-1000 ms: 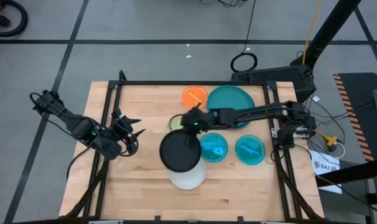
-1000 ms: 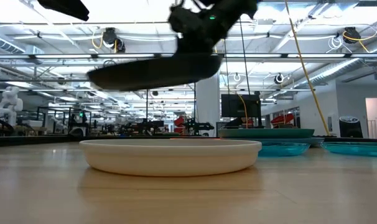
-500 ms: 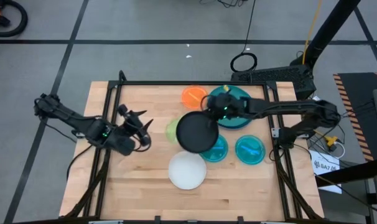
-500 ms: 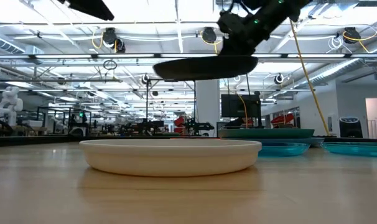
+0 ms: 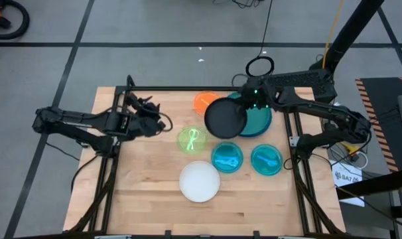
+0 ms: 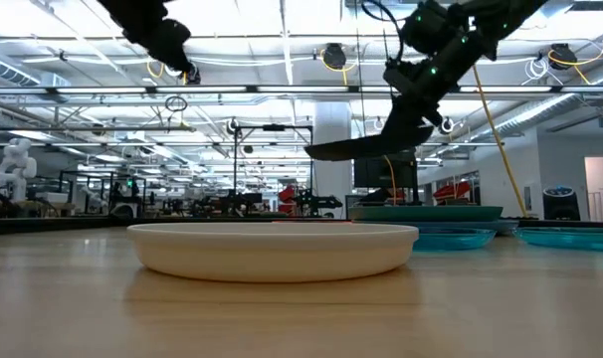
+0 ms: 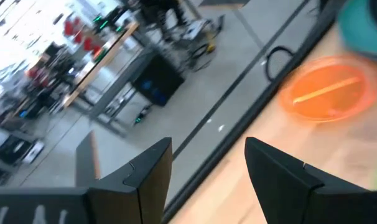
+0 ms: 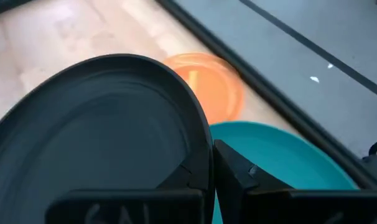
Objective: Stack plastic plates
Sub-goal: Stack the black plate on top of the green plate
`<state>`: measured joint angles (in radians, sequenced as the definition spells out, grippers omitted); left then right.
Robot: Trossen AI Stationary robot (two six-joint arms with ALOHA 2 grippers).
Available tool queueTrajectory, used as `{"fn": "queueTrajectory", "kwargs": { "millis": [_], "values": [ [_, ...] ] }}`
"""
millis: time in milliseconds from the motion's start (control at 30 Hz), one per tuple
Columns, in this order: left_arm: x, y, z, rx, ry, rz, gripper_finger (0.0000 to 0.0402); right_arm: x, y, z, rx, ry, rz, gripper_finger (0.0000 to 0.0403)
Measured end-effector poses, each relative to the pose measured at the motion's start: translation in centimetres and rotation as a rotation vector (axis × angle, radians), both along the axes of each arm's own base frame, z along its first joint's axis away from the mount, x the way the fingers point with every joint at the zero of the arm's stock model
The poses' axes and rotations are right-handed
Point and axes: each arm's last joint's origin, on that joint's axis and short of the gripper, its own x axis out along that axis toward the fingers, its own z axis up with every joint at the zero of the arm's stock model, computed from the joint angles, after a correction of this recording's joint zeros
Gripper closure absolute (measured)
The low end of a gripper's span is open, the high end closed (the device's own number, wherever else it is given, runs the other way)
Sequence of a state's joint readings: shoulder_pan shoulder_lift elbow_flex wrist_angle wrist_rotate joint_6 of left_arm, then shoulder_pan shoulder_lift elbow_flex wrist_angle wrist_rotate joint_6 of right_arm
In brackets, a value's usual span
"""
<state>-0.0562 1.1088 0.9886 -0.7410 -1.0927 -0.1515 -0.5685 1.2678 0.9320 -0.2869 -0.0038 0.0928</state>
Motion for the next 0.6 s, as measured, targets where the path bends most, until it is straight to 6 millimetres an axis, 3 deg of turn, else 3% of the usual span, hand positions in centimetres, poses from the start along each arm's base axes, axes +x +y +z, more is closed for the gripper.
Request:
{"fn": "queueTrajectory", "kwargs": {
  "millis": [333, 600],
  "values": [
    [-0.6, 3.4, -0.1, 0.005, 0.033, 0.158, 0.0192, -3.9, -3.8, -3.4, 0.029, -0.055, -0.103, 0.0399],
    [-0.9, 4.4, -0.1, 0.004, 0.034, 0.210, 0.0192, -6.5, -4.6, -6.5, 0.034, -0.099, -0.195, 0.0399]
  ]
}}
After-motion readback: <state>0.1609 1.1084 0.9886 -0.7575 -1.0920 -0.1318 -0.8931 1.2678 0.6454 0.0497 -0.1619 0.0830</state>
